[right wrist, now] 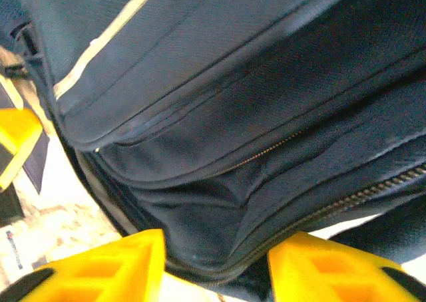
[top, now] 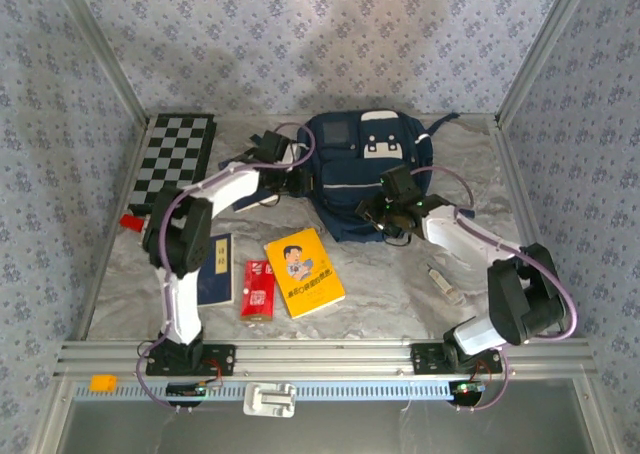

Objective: Pack the student bag

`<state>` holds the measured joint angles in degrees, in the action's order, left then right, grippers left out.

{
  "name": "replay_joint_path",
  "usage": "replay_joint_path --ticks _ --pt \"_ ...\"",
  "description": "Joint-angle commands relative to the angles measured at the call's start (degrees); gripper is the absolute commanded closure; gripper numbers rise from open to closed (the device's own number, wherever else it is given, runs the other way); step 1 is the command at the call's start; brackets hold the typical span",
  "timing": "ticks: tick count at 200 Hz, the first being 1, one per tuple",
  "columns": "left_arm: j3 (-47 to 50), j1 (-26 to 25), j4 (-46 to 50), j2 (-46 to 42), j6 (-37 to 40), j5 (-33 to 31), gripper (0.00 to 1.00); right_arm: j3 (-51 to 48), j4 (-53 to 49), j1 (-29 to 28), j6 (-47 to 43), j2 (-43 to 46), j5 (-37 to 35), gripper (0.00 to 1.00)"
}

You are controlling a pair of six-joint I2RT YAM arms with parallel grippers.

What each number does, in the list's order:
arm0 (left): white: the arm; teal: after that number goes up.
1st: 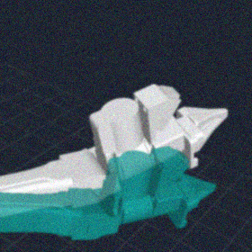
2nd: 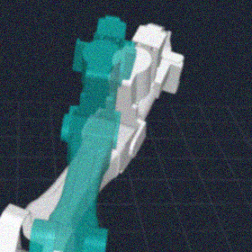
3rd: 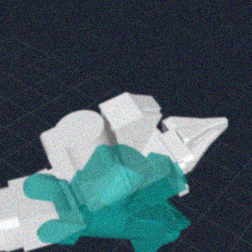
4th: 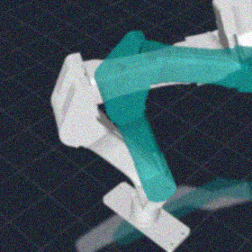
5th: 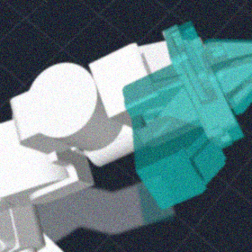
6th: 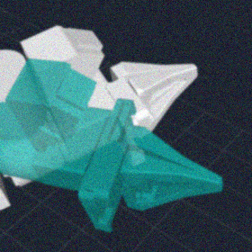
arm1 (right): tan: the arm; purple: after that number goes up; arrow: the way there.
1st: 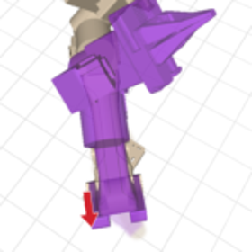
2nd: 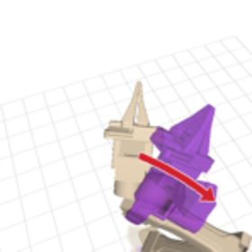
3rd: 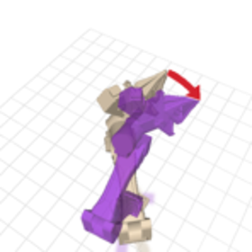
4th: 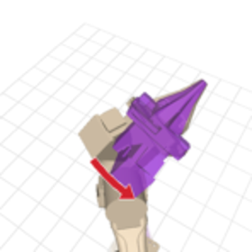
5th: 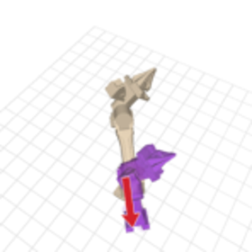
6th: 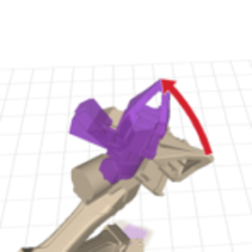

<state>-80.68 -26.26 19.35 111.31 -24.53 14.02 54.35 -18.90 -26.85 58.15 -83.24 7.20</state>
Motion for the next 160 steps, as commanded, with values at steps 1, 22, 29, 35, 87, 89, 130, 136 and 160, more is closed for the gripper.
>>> replay_joint_path --ticks 1,22,29,35,87,89,130,136,160 --pt "8.63 -0.42 -0.81 -13.18 -2.26 2.95 0.52 -0.87 -2.35 -0.63 -7.03 5.83 -1.44 0.46" --pt "18.91 -1.79 -1.33 -24.13 -7.64 1.31 0.48 -0.92 -5.60 -2.03 -13.31 7.82 1.77 0.38" --pt "22.52 -2.74 -2.06 -27.81 -10.30 0.40 0.47 -0.98 -7.28 -2.89 -14.52 8.08 1.80 0.35" --pt "25.40 -3.88 -3.01 -30.72 -12.20 0.15 0.47 -1.23 -8.35 -3.60 -15.20 8.38 2.31 0.34" --pt "42.27 -16.28 -0.41 -49.19 -26.45 -10.37 0.41 -6.76 -8.94 -12.11 -17.09 11.77 3.08 0.28" --pt "42.80 -16.63 -0.53 -49.68 -27.10 -10.58 0.41 -7.16 -8.70 -12.44 -16.93 11.85 2.97 0.28" --pt "47.92 -23.41 2.33 -55.29 -35.21 -17.77 0.38 -11.34 -1.55 -19.53 -14.49 8.59 4.27 0.27" --pt "49.25 -23.78 1.34 -55.78 -36.39 -17.86 0.37 -11.61 -0.44 -20.27 -14.34 7.85 4.52 0.27" --pt "52.02 -24.25 -1.72 -54.23 -38.35 -15.88 0.35 -11.89 3.97 -22.64 -14.14 3.97 5.77 0.27"
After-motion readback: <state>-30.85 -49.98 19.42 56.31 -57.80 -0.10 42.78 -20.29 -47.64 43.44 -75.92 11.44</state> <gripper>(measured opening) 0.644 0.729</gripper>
